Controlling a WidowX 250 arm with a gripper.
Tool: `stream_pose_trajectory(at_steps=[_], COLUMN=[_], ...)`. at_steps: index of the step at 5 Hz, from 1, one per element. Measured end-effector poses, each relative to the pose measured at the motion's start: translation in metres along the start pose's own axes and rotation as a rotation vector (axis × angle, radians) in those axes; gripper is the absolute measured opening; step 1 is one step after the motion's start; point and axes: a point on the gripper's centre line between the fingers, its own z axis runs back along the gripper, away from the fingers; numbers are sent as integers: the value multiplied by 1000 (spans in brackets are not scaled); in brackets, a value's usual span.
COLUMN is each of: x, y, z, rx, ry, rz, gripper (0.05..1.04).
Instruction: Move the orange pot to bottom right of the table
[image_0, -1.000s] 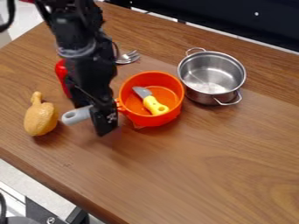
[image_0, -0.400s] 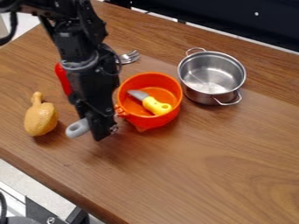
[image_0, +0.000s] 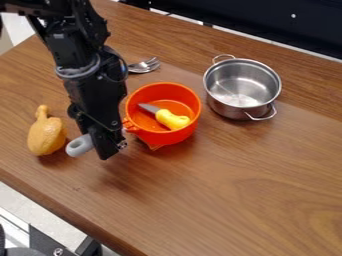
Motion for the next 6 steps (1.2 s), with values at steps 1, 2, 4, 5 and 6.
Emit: stream_pose_trajectory(at_steps=[1, 2, 4, 5, 6], x=[0, -2, -8, -9, -10], y=[5, 2, -31, -52, -80], z=[10, 19, 17, 15, 14], rx=[-15, -1, -21, -16, -31], ry=[-25, -43, -51, -26, -43], rz=[16, -19, 39, 135, 316], gripper=[351, 351, 351, 351, 351])
